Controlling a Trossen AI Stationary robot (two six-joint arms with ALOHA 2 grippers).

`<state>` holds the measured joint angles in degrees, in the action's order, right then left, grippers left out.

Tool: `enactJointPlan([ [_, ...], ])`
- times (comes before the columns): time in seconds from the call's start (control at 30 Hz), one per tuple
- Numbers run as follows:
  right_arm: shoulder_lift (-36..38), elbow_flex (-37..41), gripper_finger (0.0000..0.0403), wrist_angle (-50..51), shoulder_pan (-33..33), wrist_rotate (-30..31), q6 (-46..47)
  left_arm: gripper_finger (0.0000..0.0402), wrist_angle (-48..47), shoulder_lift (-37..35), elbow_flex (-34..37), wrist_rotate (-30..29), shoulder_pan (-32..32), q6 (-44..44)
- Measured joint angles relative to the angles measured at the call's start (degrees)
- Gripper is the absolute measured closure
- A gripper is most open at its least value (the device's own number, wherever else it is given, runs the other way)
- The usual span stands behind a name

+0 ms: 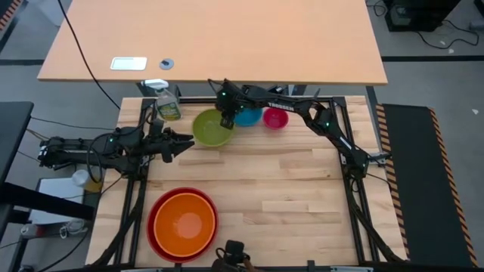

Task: Nest bowls inside each other
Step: Stack the green bowl on top of the orange bowl

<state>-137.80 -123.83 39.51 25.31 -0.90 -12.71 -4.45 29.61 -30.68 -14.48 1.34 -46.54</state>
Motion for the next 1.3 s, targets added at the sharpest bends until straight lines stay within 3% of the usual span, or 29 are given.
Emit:
enactJointPlan([
  [0.33, 0.00, 0.00, 0.0390, 2.13, -1.36, -1.77, -1.01, 0.0102, 0.51, -0.01, 0.00, 0.00, 0.00, -0.61],
  [0.5, 0.00, -1.52, 0.0391, 4.02, -3.50, -2.07, -0.37, 0.0102, 0.46, 0.00, 0.00, 0.02, 0.00, -0.63],
  [0.7, 0.57, -11.08, 0.0397, 13.16, -4.90, -6.20, 3.76, 0.0102, 0.61, 0.00, 0.00, 0.02, 0.00, -0.62],
  [0.83, 2.80, -10.14, 0.0398, 14.70, -6.34, -7.82, 5.99, 0.0102, 0.87, -0.14, 0.00, 0.04, 0.00, 1.02],
  [1.0, 2.80, -9.99, 0.0368, 19.82, -7.47, -4.40, 14.84, 0.0102, 1.19, -0.13, -0.02, 0.45, 0.00, 1.12],
  [1.3, 2.65, -8.54, 0.0234, 29.03, -6.92, -0.61, 29.57, 0.0102, 1.27, -0.13, -0.02, 4.17, 0.17, 0.63],
])
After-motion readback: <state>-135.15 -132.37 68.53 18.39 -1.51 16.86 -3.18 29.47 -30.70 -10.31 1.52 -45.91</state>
